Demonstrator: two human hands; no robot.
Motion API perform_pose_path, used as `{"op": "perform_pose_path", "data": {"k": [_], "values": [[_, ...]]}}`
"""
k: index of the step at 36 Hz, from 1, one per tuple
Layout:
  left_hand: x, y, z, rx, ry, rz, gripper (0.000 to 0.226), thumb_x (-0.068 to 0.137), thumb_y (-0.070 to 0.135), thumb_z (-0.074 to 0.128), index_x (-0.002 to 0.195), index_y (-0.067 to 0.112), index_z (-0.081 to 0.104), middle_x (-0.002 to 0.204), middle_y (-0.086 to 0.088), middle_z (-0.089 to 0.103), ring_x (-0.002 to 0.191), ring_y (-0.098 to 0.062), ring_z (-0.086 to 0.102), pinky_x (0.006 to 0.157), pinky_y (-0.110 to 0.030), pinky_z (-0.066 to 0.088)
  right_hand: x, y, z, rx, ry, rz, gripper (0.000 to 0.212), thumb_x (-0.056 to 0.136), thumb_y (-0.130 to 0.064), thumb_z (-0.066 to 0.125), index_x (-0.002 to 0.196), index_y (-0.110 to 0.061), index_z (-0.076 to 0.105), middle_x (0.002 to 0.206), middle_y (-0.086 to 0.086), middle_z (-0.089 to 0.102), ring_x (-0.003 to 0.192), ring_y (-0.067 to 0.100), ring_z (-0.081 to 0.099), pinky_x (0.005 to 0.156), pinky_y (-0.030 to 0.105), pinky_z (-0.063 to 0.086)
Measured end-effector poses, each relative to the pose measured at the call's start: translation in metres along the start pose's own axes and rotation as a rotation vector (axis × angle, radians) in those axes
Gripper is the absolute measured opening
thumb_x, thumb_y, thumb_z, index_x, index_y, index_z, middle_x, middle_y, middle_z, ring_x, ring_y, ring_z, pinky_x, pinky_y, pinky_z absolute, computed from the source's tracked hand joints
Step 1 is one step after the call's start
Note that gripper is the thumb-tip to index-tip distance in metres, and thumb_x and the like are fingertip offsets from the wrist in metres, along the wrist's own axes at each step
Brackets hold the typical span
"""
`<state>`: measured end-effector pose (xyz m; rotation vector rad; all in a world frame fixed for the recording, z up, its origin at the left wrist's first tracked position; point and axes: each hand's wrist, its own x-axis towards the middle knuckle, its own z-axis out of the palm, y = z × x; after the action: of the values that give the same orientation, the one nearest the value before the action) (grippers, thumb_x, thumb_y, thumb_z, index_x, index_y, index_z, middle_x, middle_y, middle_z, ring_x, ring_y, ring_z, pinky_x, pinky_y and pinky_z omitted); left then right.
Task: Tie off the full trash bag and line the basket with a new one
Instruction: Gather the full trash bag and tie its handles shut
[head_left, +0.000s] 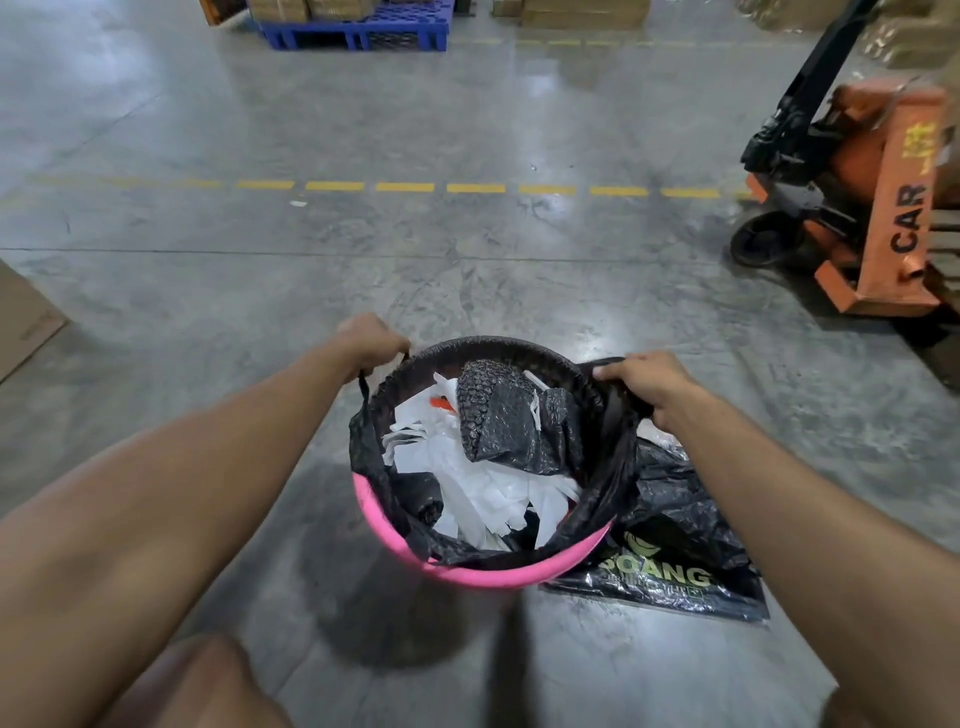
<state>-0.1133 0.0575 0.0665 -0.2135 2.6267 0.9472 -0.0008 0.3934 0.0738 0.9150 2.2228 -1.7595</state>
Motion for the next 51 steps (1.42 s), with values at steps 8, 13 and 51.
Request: {"op": "perform_pose_path", "data": {"k": [8,13,51], "values": [[-0.041,0.011,-0.033,-0.986,0.085,0.192,0.019,0.096,0.019,0.053,0.076,0.018,0.051,0.048,0.011,0.031,0.039,-0.005,0.025,0.04,-0.019,0.021,-0.013,0.005,-0.02,0.108,0.069,-0.308,0.014,0.086,-0.007,0.077,0.076,-0.016,0.074,0.078,0.015,0.067,0.067,0.024,0.06,0.07,0.035,0.049],[-0.078,-0.042,-0.051,-0.955,0.056,0.146,0.026,0.097,0.024,0.049,0.072,0.02,0.046,0.046,0.011,0.026,0.037,-0.005,0.024,0.039,-0.019,0.02,-0.044,0.037,-0.049,-0.191,0.058,-0.319,0.018,0.08,-0.017,0.085,0.09,-0.023,0.072,0.085,0.011,0.07,0.073,0.022,0.064,0.073,0.031,0.05],[-0.198,-0.094,-0.094,-0.673,-0.15,0.242,0.098,0.04,0.065,0.09,0.106,-0.006,0.073,0.068,-0.007,0.063,0.068,-0.012,0.066,0.069,-0.019,0.057,-0.12,-0.004,-0.068,0.362,-0.087,-0.17,0.033,0.08,-0.014,0.078,0.105,0.006,0.07,0.07,0.004,0.064,0.059,0.014,0.059,0.055,0.022,0.049]]}}
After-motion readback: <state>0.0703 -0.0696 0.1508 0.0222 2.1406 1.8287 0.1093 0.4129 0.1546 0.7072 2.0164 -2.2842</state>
